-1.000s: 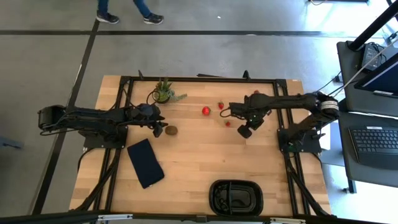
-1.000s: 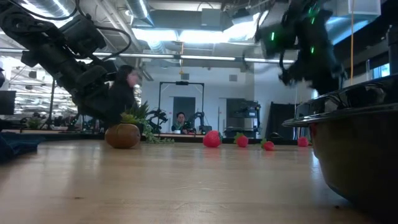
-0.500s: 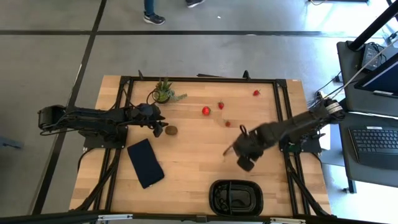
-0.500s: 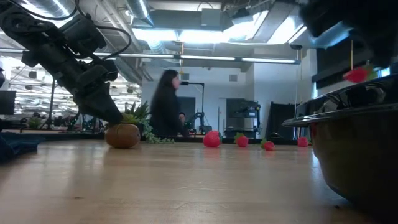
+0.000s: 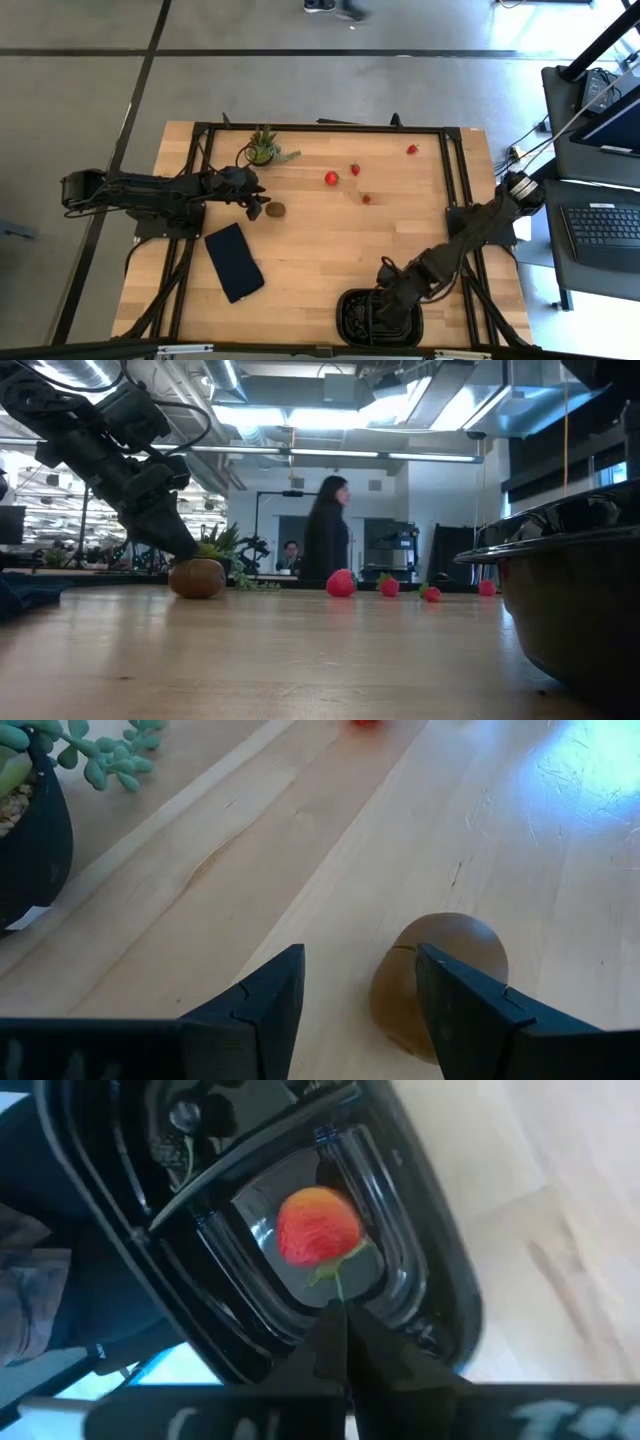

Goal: Pick and placing Produce into tupperware
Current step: Put the small red strawberry into the black container, then put the brown kiwi into the black container

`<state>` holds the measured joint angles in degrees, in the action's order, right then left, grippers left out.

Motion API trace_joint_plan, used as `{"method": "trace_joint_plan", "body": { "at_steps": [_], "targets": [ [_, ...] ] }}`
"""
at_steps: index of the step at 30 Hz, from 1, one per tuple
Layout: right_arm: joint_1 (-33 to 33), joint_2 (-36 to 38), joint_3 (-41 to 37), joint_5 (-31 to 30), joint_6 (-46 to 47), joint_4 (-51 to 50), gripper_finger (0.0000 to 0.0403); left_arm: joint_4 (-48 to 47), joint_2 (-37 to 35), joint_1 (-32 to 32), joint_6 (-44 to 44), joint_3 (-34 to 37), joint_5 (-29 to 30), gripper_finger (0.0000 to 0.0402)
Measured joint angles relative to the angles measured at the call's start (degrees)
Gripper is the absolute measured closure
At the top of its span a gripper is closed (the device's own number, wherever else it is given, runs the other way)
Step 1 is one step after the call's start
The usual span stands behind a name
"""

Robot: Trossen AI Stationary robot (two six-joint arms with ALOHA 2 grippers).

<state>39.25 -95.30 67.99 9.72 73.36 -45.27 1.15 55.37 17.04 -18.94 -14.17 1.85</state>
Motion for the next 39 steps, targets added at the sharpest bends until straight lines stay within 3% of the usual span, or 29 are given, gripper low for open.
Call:
{"method": "trace_joint_plan", "body": {
  "at_steps": [7,28,32,39],
  "targets": [
    [1.5,-4.5,0.0,-0.1,2.0,4.6,0.0391,0.4,0.0,0.0,0.0,0.0,0.0,0.0221],
    [1.0,-4.8,0.0,0.3,4.1,4.0,0.0361,1.2,0.0,0.0,-0.5,0.0,0.0,0.0221],
    [0.3,-4.8,0.0,3.9,4.0,5.0,0.0331,1.2,0.0,0.0,-0.4,0.0,0.0,0.0221],
    [-2.3,-4.8,2.2,6.8,-3.1,1.0,0.0234,1.5,0.0,0.0,-0.1,0.0,-0.2,0.0221]
  ]
}}
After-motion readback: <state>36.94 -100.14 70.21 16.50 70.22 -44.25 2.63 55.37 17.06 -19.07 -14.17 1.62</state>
